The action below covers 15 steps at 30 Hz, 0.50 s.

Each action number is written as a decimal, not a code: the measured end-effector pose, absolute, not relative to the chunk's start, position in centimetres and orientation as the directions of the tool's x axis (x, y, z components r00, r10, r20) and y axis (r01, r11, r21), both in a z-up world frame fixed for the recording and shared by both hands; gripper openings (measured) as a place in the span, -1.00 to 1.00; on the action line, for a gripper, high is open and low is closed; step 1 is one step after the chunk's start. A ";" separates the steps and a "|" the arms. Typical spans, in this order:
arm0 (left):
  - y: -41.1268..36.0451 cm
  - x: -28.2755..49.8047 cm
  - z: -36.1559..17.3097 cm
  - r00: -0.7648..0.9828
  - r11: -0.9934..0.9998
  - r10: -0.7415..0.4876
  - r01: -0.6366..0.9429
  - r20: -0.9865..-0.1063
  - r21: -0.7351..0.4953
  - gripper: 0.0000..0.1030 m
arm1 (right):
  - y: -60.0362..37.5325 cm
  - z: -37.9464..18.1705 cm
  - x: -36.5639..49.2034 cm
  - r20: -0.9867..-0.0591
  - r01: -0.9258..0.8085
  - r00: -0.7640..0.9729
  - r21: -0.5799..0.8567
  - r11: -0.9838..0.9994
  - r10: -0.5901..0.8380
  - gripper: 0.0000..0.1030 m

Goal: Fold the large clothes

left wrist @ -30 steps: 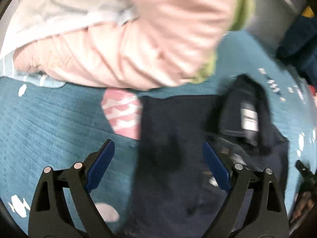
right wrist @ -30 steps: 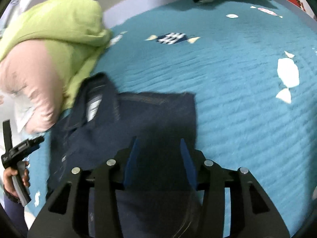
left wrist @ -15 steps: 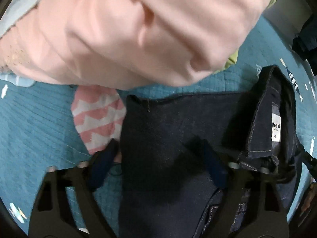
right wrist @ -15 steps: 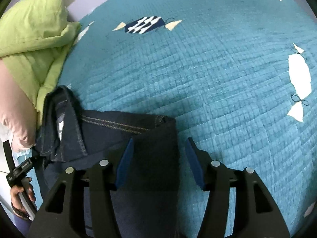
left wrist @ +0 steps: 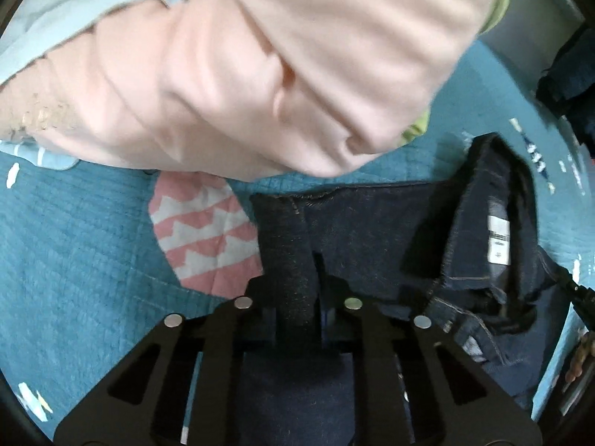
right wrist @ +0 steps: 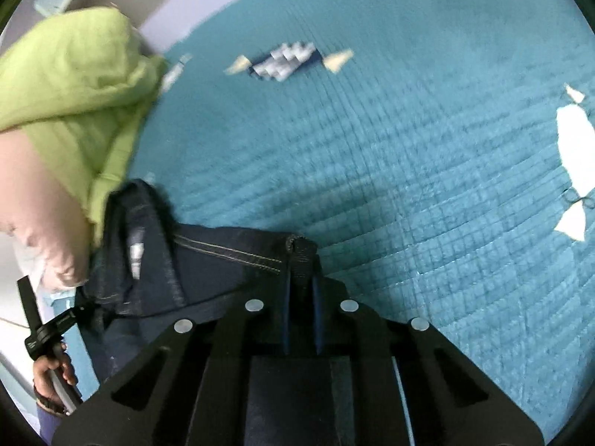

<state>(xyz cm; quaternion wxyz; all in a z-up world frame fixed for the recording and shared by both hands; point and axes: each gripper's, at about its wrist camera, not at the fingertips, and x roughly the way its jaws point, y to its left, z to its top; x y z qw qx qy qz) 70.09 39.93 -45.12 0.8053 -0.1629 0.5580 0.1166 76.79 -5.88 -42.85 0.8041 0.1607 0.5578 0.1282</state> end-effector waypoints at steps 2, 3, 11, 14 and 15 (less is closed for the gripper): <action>39.7 69.1 -43.7 0.388 0.924 -0.001 -0.352 -0.922 -0.149 -0.78 | -6.1 -41.3 75.8 -0.832 -0.054 0.375 0.420 0.906 0.408 -0.84; 39.6 68.7 -42.9 0.405 0.926 -0.007 -0.342 -0.914 -0.159 -0.78 | -6.1 -40.3 75.2 -0.820 -0.072 0.389 0.428 0.901 0.420 -0.84; 38.8 61.8 -36.5 0.530 0.923 -0.074 -0.285 -0.845 -0.259 -0.79 | -5.8 -33.7 68.6 -0.734 -0.165 0.456 0.485 0.859 0.502 -0.86; 38.7 58.0 -34.5 0.554 0.919 -0.092 -0.273 -0.827 -0.285 -0.79 | -6.4 -31.4 65.5 -0.712 -0.184 0.471 0.498 0.847 0.521 -0.86; 38.4 57.0 -33.9 0.558 0.919 -0.095 -0.269 -0.824 -0.288 -0.79 | -6.6 -30.6 64.4 -0.707 -0.188 0.470 0.504 0.843 0.528 -0.86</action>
